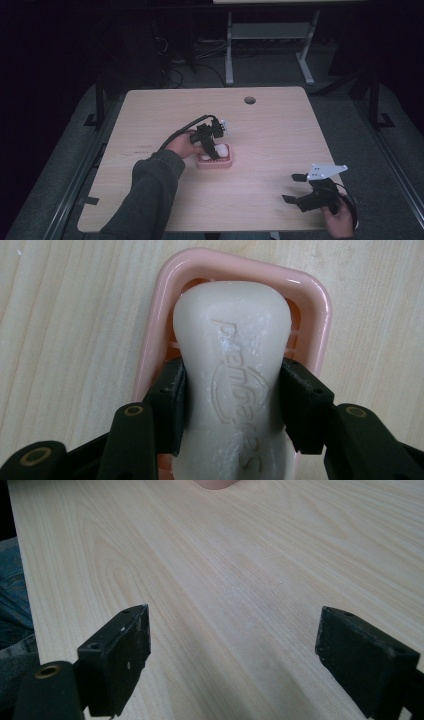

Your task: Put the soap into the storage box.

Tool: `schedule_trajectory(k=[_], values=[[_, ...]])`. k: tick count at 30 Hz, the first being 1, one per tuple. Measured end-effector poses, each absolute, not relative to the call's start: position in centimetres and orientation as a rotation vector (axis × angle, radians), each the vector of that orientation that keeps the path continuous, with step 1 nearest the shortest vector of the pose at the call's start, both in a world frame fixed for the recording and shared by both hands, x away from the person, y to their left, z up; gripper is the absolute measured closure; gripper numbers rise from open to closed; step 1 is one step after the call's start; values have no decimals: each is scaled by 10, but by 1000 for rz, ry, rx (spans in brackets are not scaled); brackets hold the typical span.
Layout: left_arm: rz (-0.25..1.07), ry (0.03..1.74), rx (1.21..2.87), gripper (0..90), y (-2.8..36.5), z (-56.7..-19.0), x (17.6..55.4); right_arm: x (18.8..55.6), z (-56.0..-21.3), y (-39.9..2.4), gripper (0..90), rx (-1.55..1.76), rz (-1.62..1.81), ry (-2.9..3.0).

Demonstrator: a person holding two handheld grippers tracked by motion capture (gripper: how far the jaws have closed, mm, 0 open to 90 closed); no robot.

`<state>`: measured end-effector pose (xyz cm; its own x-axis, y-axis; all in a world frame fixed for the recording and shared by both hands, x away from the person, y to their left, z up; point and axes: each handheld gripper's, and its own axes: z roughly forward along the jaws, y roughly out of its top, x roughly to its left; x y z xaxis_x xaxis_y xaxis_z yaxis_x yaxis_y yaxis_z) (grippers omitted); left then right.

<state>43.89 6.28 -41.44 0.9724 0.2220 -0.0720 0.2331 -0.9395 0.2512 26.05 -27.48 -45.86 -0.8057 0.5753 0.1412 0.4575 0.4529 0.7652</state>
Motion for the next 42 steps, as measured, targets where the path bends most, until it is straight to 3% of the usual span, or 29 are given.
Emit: schedule_trajectory(k=[22,42], values=[[-30,333,2883,490,61,-416,438,261,-458,-275,141,909,1279,2558],[31,329,2836,380,71,-399,426,261,-458,-272,142,911,1268,2567]])
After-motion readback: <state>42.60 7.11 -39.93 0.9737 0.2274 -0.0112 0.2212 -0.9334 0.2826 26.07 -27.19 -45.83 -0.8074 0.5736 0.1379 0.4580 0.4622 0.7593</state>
